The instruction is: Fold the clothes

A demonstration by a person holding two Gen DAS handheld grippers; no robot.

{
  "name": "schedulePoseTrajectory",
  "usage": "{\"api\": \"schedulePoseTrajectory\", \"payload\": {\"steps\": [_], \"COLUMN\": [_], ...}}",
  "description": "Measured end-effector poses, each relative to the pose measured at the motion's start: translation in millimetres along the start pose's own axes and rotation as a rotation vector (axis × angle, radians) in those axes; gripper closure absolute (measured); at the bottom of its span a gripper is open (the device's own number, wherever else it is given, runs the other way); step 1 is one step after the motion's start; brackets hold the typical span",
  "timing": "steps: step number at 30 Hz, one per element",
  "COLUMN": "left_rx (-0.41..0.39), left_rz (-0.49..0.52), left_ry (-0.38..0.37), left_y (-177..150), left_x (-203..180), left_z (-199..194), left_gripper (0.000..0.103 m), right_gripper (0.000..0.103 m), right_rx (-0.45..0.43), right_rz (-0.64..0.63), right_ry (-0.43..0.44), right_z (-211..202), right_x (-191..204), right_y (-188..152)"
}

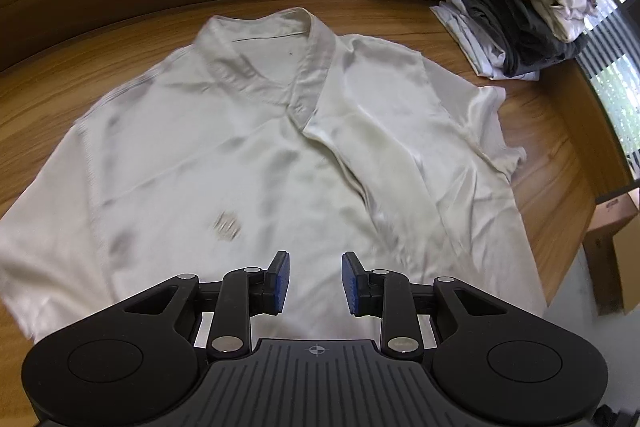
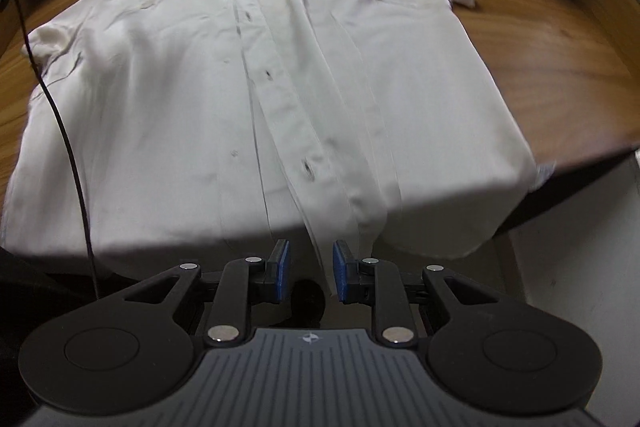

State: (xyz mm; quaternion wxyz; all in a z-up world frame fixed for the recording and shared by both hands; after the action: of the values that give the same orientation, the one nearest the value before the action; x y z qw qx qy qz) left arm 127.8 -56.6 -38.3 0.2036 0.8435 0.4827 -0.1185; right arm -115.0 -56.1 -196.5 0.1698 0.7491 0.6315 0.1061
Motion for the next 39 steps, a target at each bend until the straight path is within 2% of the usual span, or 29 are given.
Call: {"api": "schedulePoseTrajectory", "payload": {"steps": [4,8,11,23,25,26,29,30,31,39], "left_rx": [0.024,0.001,-0.01,0.015,0.017,0.016,0.001,-0.007,-0.017,-0.096], "left_rz": [-0.023,0.03,0.013,-0.06,-0.074,-0.078,-0.076,-0.072,-0.063,0.042], "left_ry": [0.0,0.031,0.018,0.04,0.041,0.041,0.033,0.028,0.021,-0.026], "left_y": [14.6,26.7,36.8,52.5,54.6,55.6,59.0,60.3,61.5,70.2], "left_x": [-13.8,-30.9,-37.8,-32.4,-30.6,-30.3,-31.9,-32.9,-34.9,-57.0], "left_z": [26.0,50.8,66.4,95.8,98.3,99.2,99.1,98.4,96.7,77.8], "left_gripper": [0.072,0.071,0.071,0.069,0.069,0.069,0.077,0.092,0.099,0.1], "right_gripper": [0.075,0.07,0.07,0.07,0.076,0.089,0.098,0.099,0.1,0.102], "right_rx": [-0.01,-0.016,-0.016,-0.011,-0.015,-0.016,-0.021,-0.024,-0.027,-0.05], "right_rz": [0.055,0.097,0.116,0.164,0.168,0.172,0.185,0.189,0.193,0.209], "right_ry": [-0.026,-0.049,-0.064,-0.065,-0.078,-0.082,-0.096,-0.101,-0.106,-0.151], "right_z": [6.0,12.3,16.5,34.3,36.3,36.1,29.7,26.5,23.3,-8.1], "right_x": [-5.1,-9.7,-9.2,-3.1,-6.4,-8.4,-12.1,-13.0,-13.9,-11.8], "right_y": [-5.0,-9.2,-11.9,-11.4,-8.7,-8.0,-6.9,-6.7,-6.5,0.1]}}
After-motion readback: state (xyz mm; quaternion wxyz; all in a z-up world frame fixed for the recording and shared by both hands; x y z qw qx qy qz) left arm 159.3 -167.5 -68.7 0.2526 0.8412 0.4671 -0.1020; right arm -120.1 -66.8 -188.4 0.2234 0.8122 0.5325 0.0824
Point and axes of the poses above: each gripper's, at about its wrist camera, not at the fingertips, and z roughly the way its jaws point, x to its left, y to its top, the point moved 7 cm from there along z, roughly the way its jaws point, and after that the axes turned 15 degrees about -z, right-handed, at the moved point
